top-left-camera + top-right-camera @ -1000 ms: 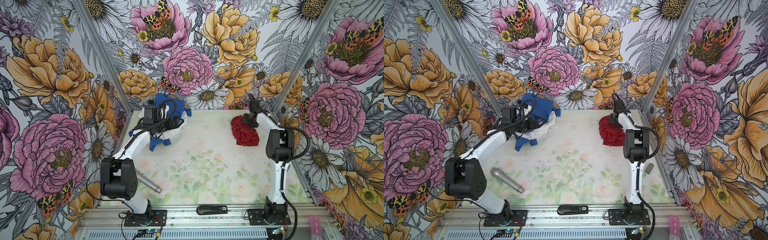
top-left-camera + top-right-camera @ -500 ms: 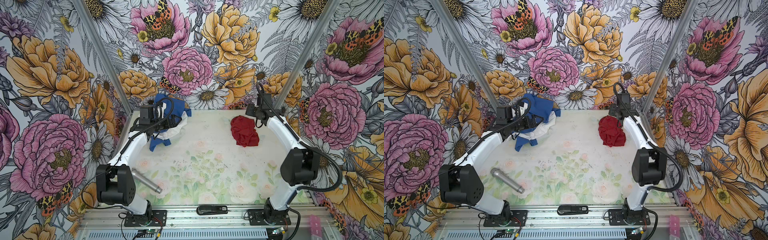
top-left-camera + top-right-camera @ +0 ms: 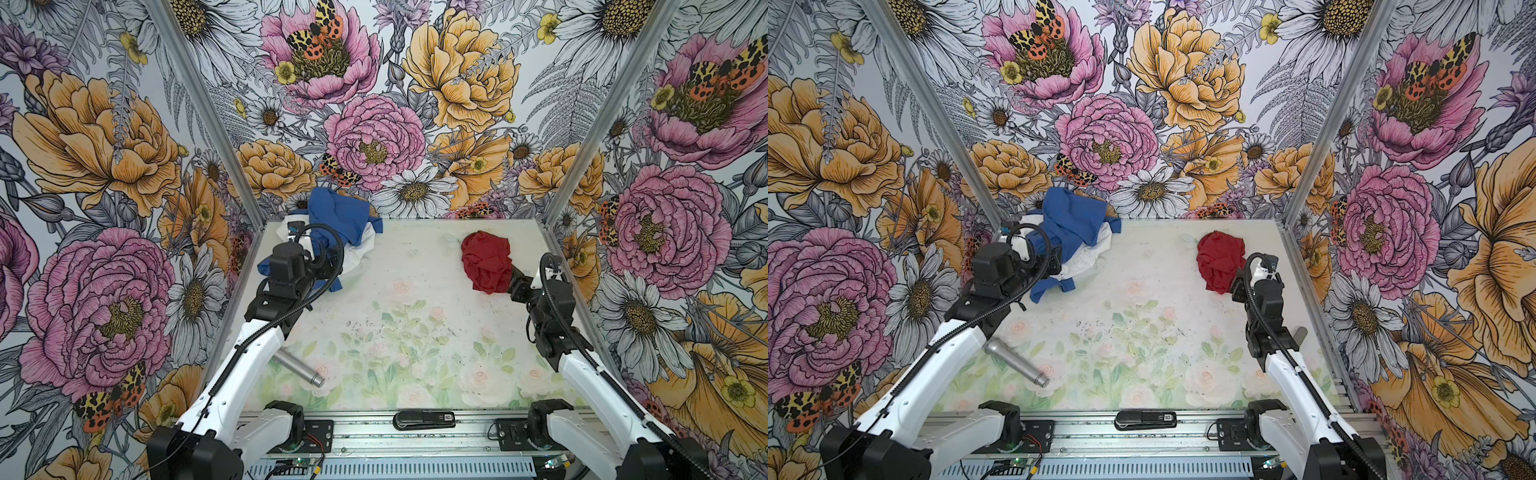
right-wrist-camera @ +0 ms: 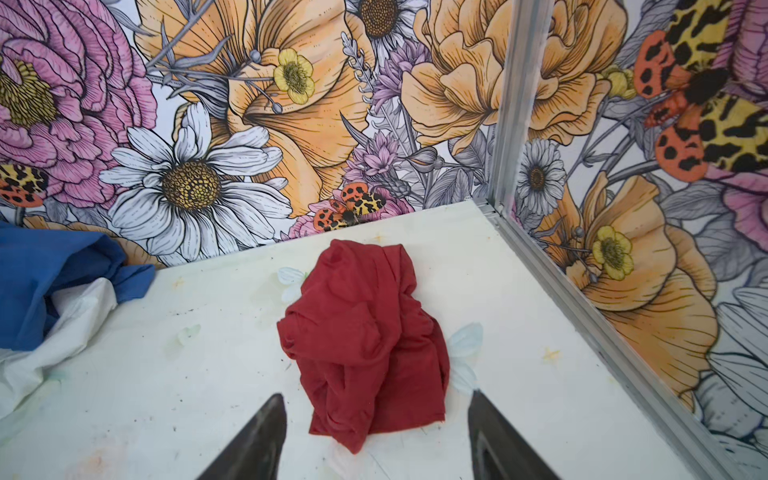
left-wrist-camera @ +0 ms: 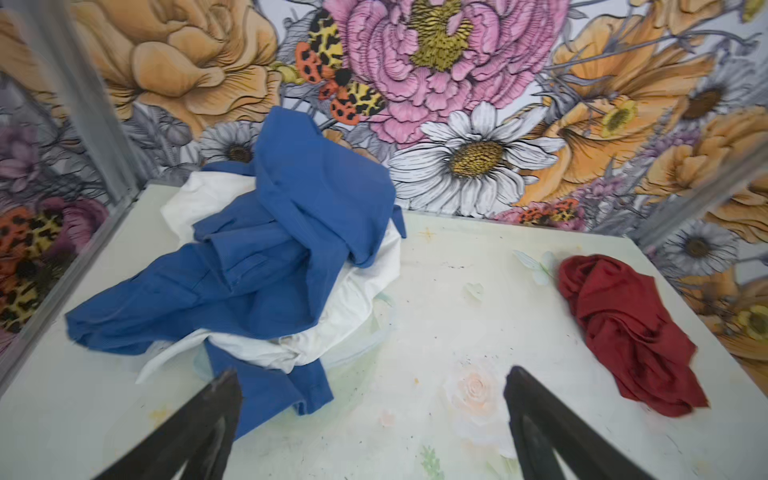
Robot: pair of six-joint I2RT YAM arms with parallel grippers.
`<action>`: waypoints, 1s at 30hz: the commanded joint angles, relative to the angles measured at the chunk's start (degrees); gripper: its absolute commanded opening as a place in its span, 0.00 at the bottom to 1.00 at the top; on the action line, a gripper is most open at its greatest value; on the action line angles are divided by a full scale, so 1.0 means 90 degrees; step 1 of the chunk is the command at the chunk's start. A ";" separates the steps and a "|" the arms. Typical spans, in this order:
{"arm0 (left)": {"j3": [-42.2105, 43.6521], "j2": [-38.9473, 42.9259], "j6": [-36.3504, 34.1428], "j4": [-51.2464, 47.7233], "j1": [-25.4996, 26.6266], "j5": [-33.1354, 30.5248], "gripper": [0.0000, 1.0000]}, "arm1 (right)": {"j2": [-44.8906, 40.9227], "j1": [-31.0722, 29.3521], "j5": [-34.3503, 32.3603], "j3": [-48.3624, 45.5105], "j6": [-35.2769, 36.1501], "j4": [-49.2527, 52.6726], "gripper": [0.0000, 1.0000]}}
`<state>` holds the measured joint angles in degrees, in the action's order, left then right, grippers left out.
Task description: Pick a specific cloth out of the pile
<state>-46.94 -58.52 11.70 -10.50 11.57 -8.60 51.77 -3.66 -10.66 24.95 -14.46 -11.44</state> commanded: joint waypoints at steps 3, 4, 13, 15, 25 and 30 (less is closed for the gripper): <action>0.2186 0.0487 -0.0558 0.2674 -0.0135 -0.2606 0.99 | -0.0304 0.0257 -0.0500 -0.0734 0.0468 -0.0834 0.69; 0.2555 0.0473 -0.0842 0.3396 -0.0165 -0.2750 0.99 | -0.0247 0.0318 -0.0456 -0.0788 0.0478 -0.0844 0.69; 0.3784 -0.2726 -0.1429 0.8464 -0.0814 -0.1429 0.99 | 0.1215 0.0453 0.0043 -0.1140 0.0437 -0.2268 0.69; 0.3695 -0.3677 -0.1486 0.9310 -0.0910 -0.1018 0.99 | 0.1455 0.0462 0.0059 -0.1209 0.0396 -0.2844 0.69; 0.3343 -0.3390 -0.1341 0.8198 -0.0971 -0.1057 0.99 | 0.2565 0.0500 0.0116 -0.0995 0.0808 -0.4208 0.69; 0.2931 -0.3398 -0.1381 0.7446 -0.0935 -0.1061 0.99 | 0.4285 0.0632 0.0057 -0.1442 0.0813 -0.6940 0.71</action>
<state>-17.78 -89.25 -0.05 59.18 3.18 -19.55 82.72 1.23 -10.70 13.85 -8.36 -56.64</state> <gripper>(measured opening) 0.987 0.709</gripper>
